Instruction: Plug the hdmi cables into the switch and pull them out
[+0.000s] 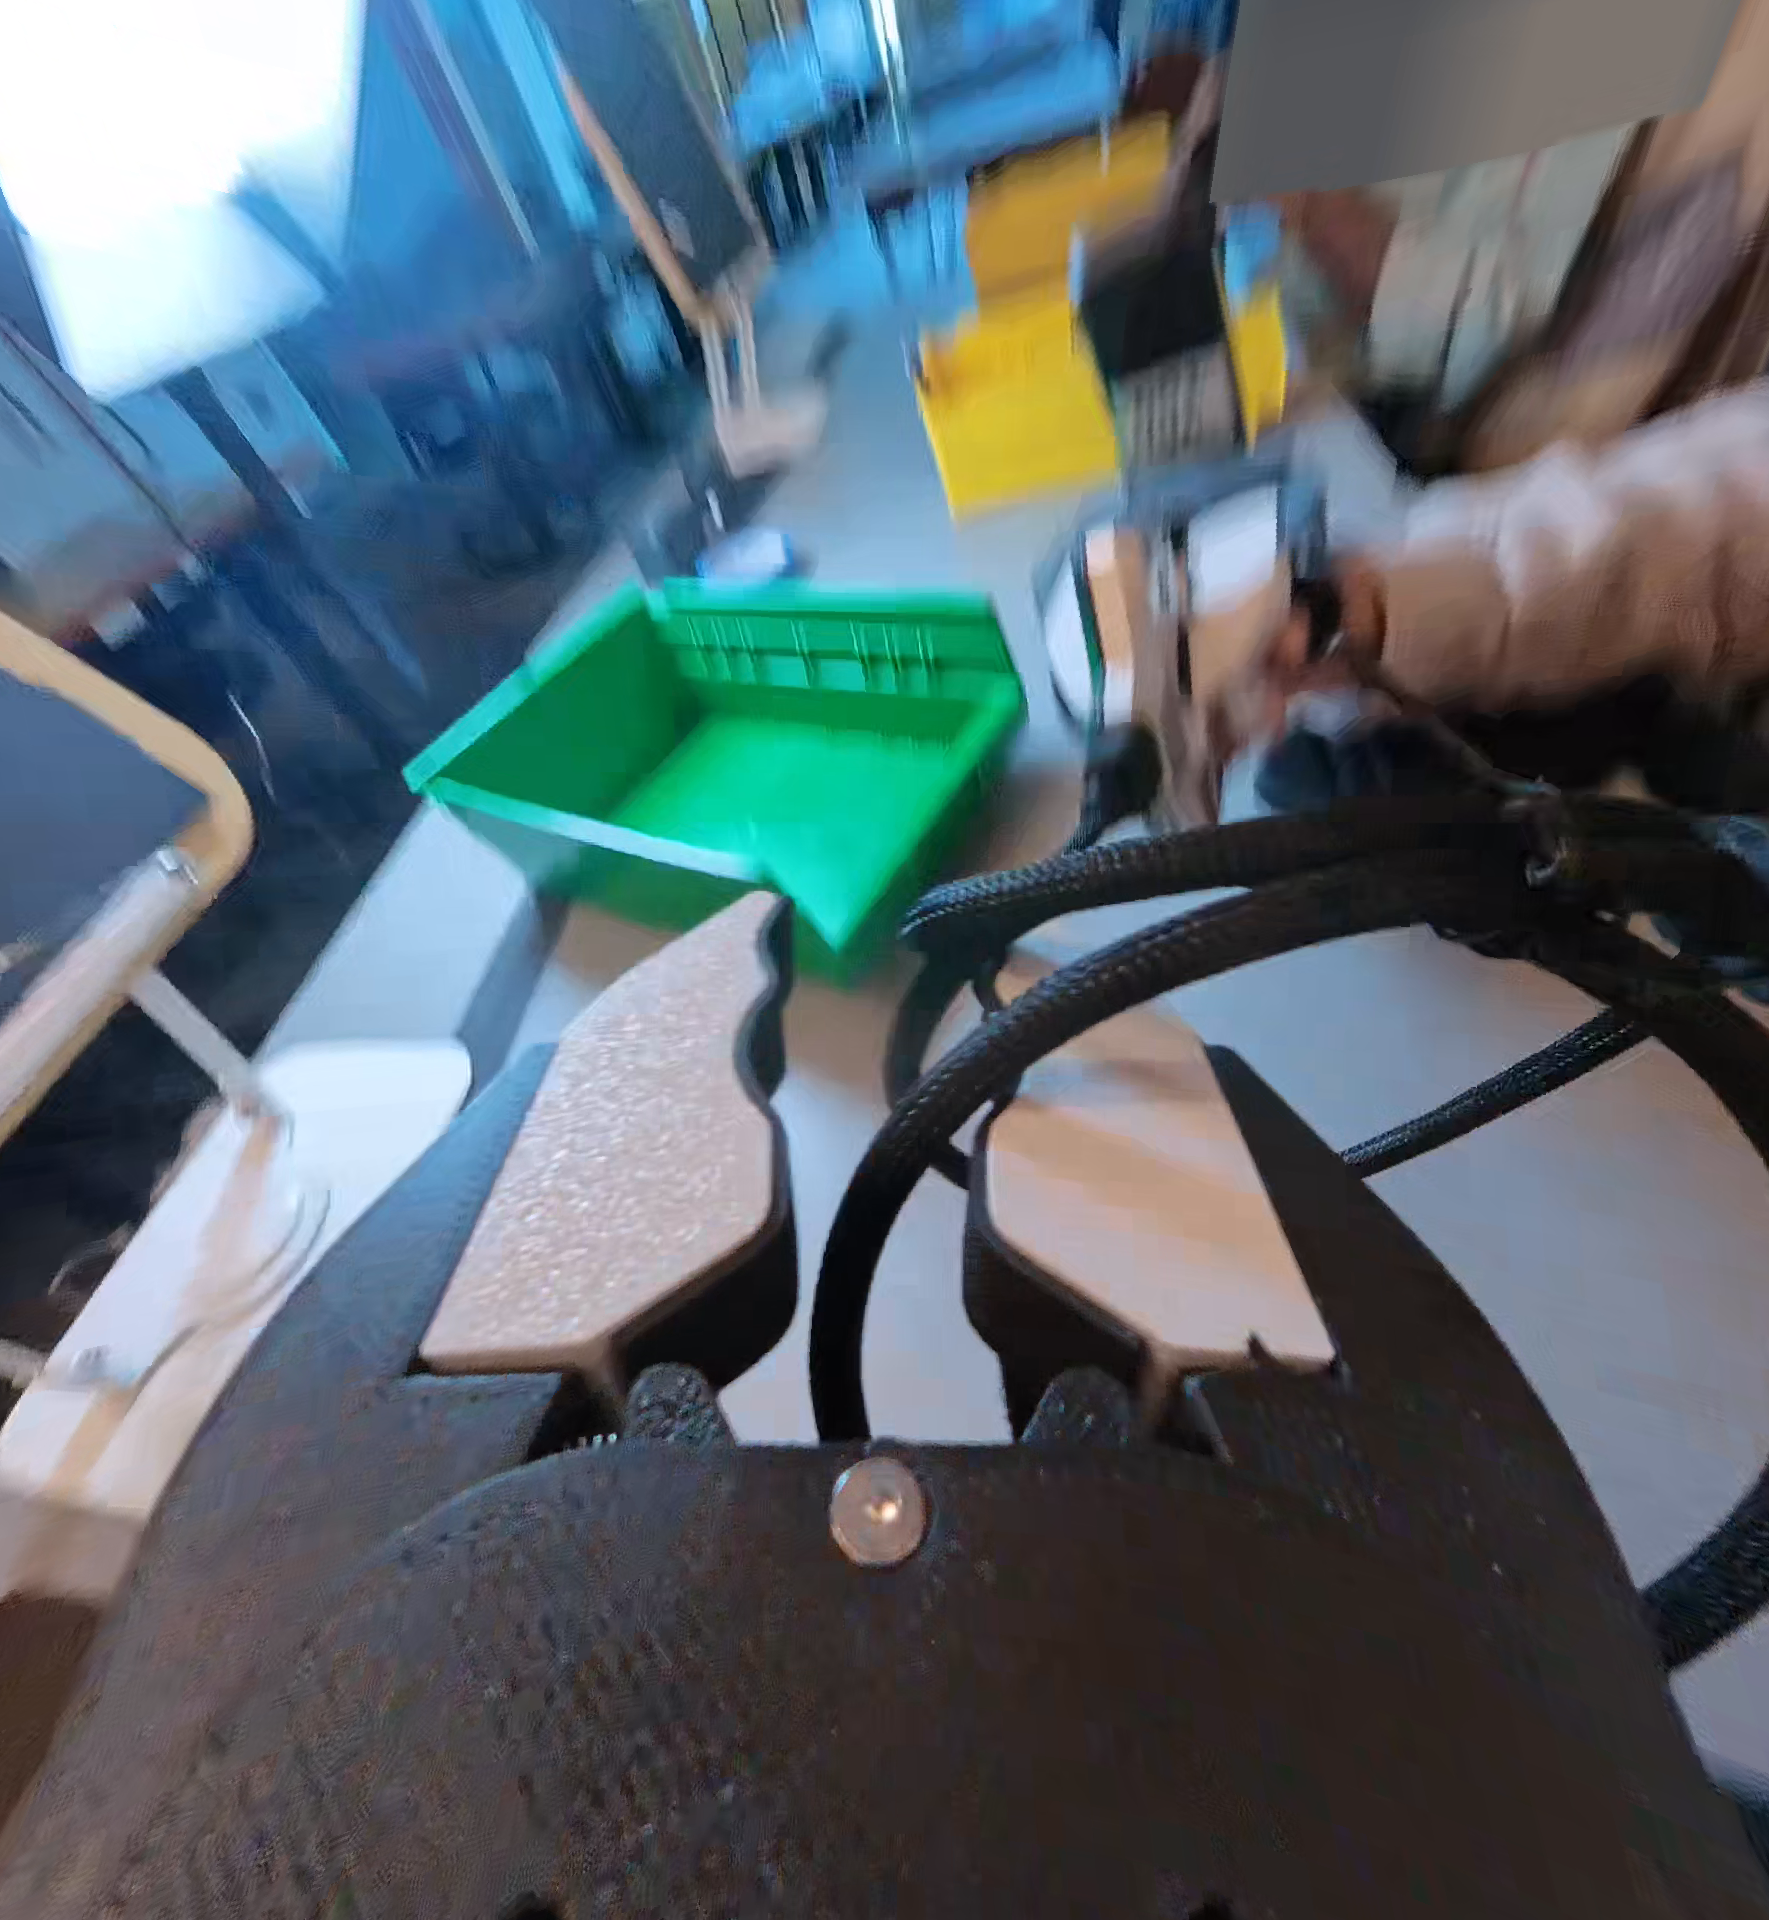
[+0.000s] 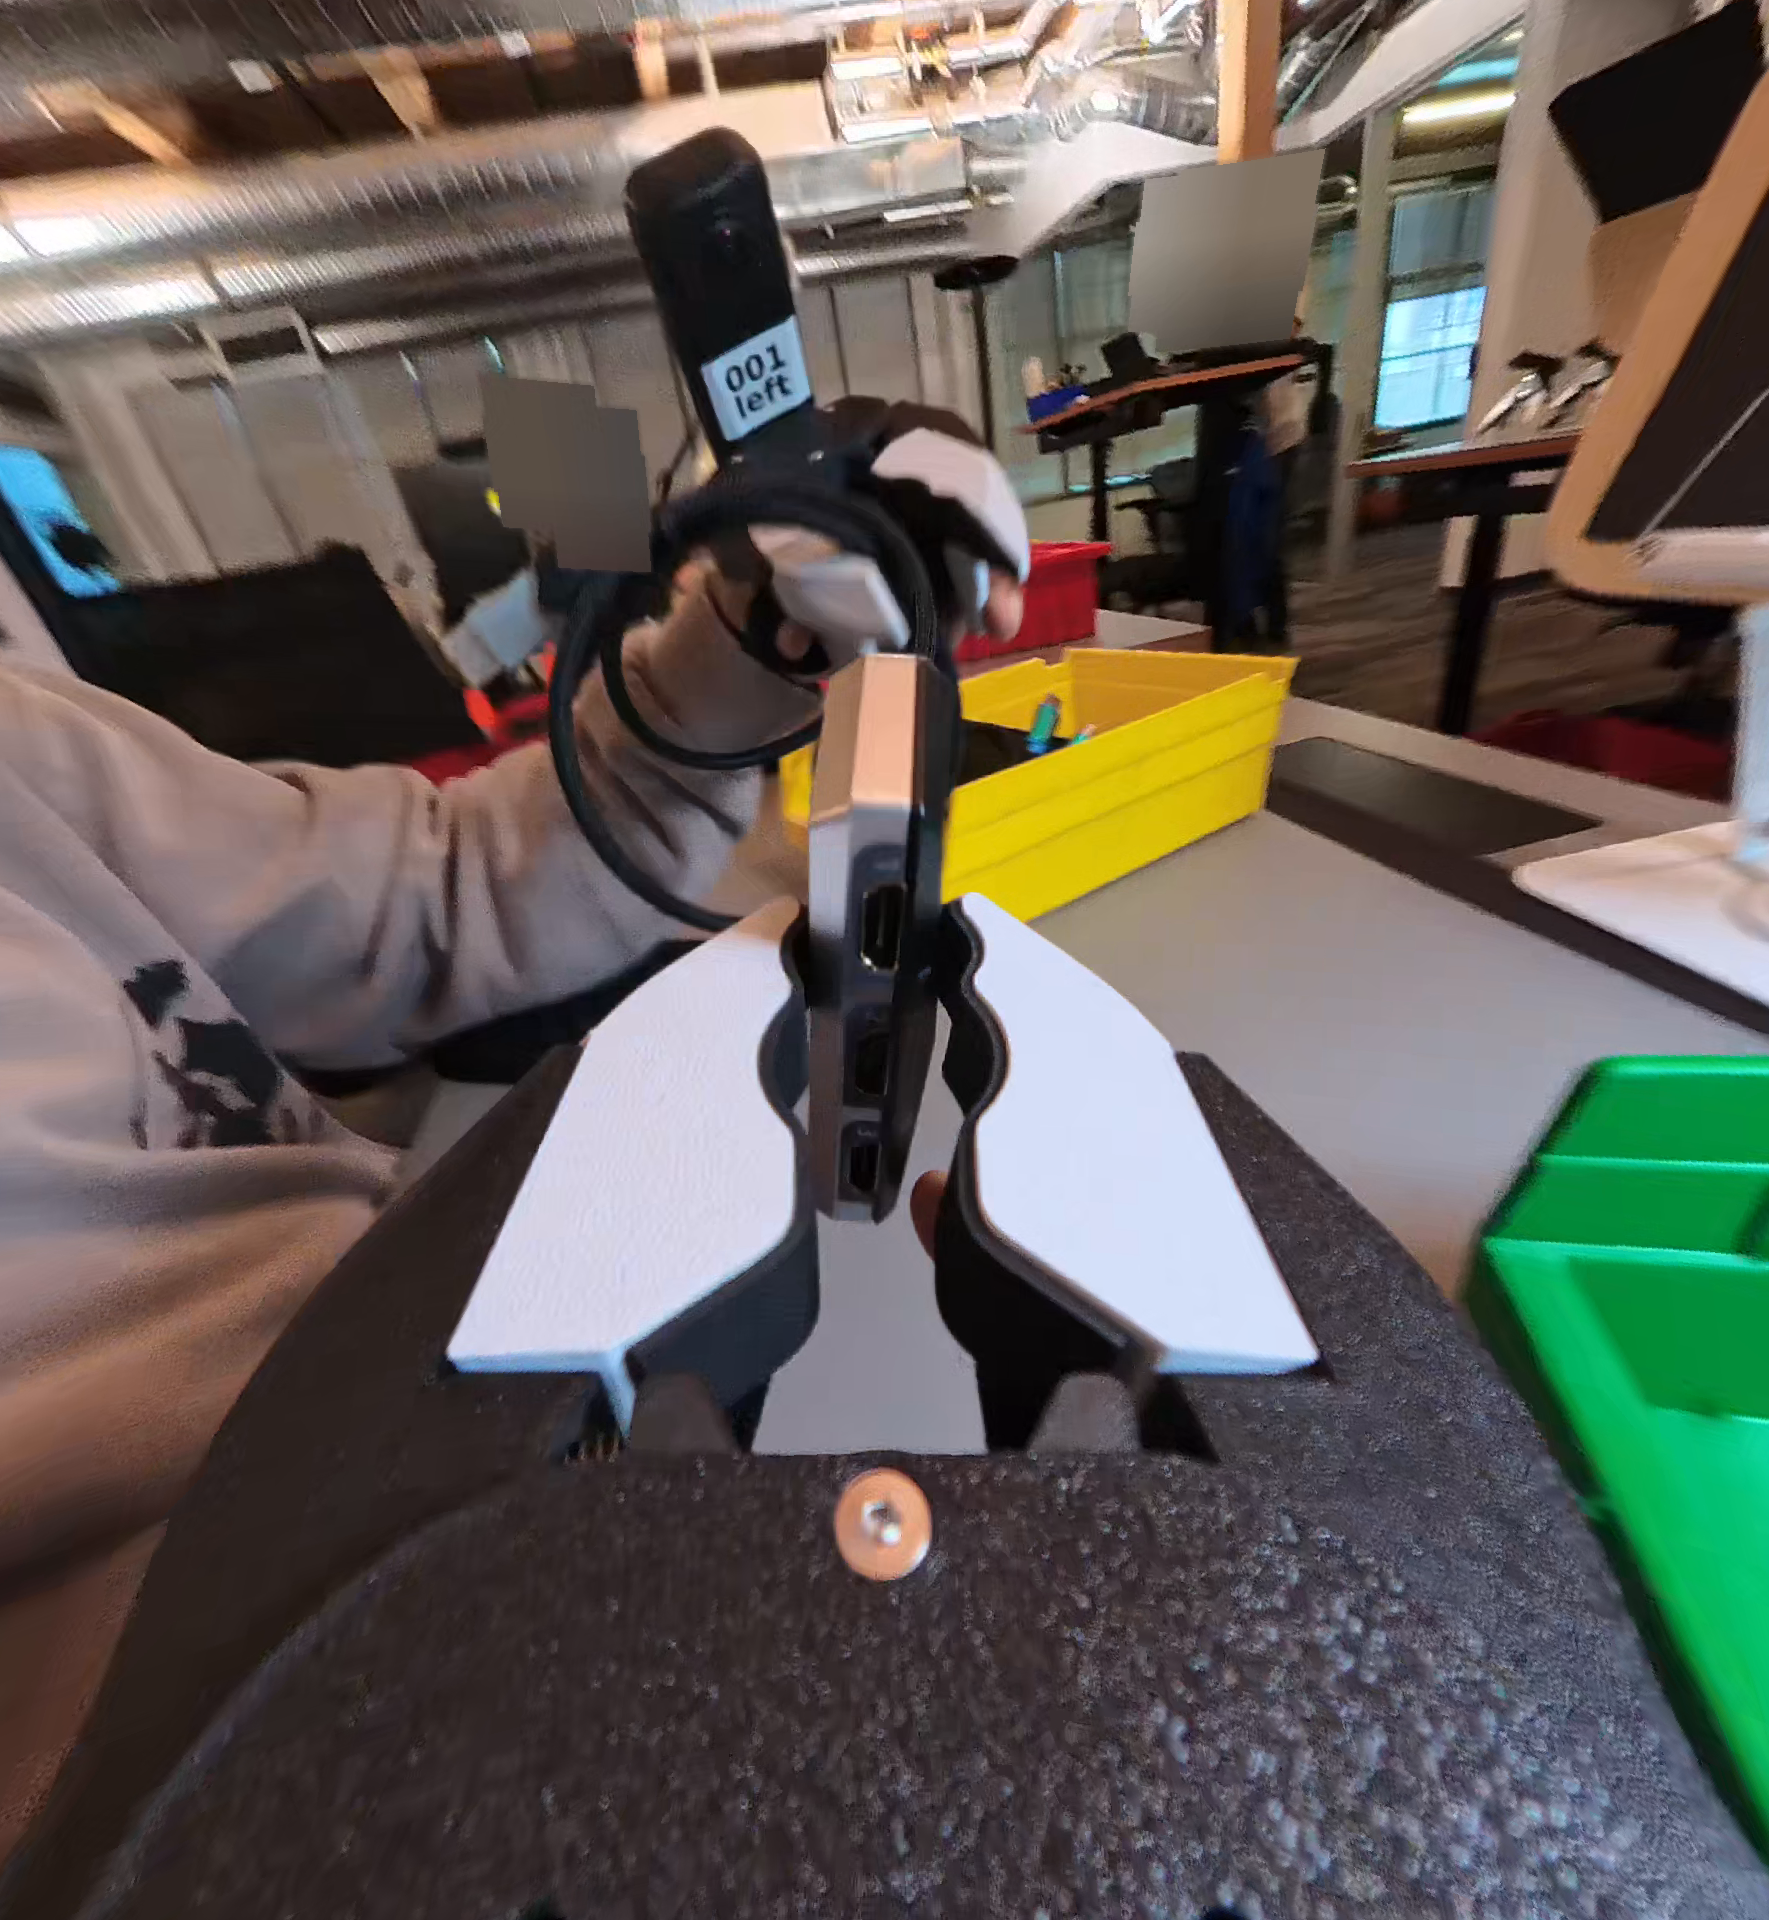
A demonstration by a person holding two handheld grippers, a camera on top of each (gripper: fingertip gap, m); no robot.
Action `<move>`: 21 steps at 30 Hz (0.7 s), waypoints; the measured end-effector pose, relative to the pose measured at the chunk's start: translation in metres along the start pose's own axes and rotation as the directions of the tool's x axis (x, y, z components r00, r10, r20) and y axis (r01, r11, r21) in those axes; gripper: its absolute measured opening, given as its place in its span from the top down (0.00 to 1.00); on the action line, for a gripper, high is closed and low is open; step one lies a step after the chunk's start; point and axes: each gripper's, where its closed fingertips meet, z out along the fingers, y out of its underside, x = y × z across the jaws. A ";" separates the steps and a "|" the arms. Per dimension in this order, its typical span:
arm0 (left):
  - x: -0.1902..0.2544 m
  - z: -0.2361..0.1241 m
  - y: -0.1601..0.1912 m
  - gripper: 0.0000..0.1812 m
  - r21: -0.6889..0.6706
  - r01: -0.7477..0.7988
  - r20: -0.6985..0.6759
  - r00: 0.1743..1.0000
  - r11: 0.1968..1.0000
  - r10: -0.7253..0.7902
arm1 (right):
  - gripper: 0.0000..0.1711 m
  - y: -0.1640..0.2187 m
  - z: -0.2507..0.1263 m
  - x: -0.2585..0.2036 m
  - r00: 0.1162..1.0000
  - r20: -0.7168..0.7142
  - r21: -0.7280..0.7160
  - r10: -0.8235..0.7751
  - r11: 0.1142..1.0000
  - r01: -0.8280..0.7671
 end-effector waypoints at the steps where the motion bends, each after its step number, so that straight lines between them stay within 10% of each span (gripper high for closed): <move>1: 0.002 -0.002 0.018 0.84 -0.120 -0.034 -0.005 0.999 0.992 0.034 | 0.87 -0.006 -0.006 0.003 0.997 -0.049 -0.019 -0.065 0.998 0.064; 4: -0.013 -0.018 0.053 0.83 -0.341 -0.087 0.068 0.991 0.936 0.117 | 0.87 -0.024 -0.025 0.008 0.971 -0.131 -0.082 -0.202 0.978 0.193; 17: -0.039 -0.079 0.041 0.85 -0.351 -0.053 0.170 0.978 0.935 0.119 | 0.87 -0.126 -0.022 0.007 0.804 -0.100 -0.371 -0.587 0.772 0.517; 21: -0.015 -0.048 -0.027 0.85 -0.005 -0.129 0.085 0.988 0.992 0.129 | 0.87 -0.120 0.002 0.006 0.776 -0.032 -0.412 -0.629 0.716 0.563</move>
